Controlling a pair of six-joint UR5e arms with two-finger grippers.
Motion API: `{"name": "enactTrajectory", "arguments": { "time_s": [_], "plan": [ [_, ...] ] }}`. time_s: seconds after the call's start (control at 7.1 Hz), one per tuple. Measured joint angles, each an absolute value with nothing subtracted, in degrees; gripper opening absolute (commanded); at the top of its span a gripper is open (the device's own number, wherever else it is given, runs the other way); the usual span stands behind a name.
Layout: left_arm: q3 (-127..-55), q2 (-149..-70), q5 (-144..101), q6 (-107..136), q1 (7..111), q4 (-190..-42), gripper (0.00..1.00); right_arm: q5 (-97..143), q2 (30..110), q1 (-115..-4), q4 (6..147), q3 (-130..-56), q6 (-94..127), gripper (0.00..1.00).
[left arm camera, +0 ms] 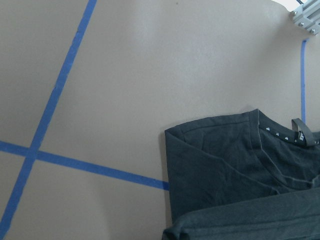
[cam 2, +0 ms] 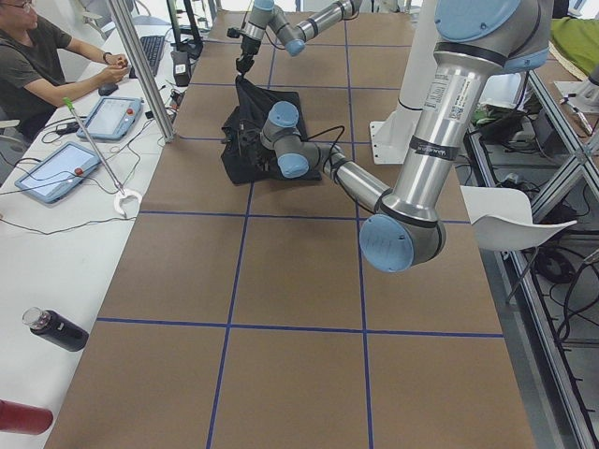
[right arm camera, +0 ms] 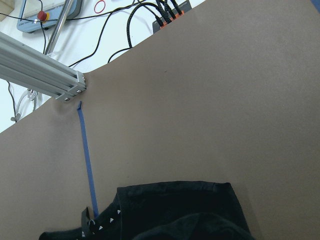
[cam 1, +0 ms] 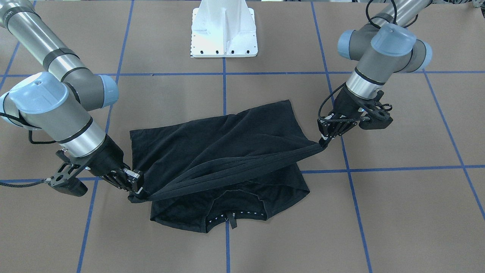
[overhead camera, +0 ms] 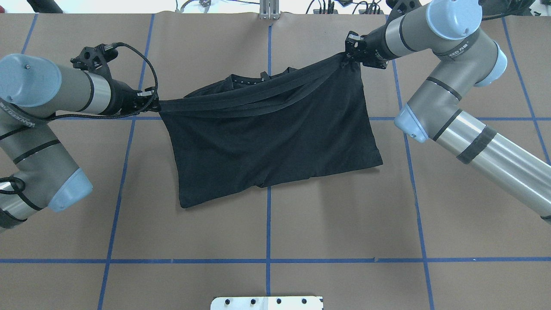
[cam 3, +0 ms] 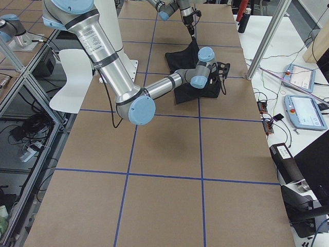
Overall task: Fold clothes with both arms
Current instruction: 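Lower the hem onto the collar edge with both grippers and release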
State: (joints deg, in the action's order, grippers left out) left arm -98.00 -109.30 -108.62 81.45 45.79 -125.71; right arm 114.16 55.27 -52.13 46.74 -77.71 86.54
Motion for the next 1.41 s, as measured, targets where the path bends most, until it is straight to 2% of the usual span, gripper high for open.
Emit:
{"name": "enactTrajectory", "arguments": {
  "time_s": [1.41],
  "plan": [
    [-84.93, -117.00, -103.50, 81.16, 48.85, -126.41, 0.00, 111.05, 52.35, -51.89, 44.53, -70.73, 86.43, 0.00]
  ]
}}
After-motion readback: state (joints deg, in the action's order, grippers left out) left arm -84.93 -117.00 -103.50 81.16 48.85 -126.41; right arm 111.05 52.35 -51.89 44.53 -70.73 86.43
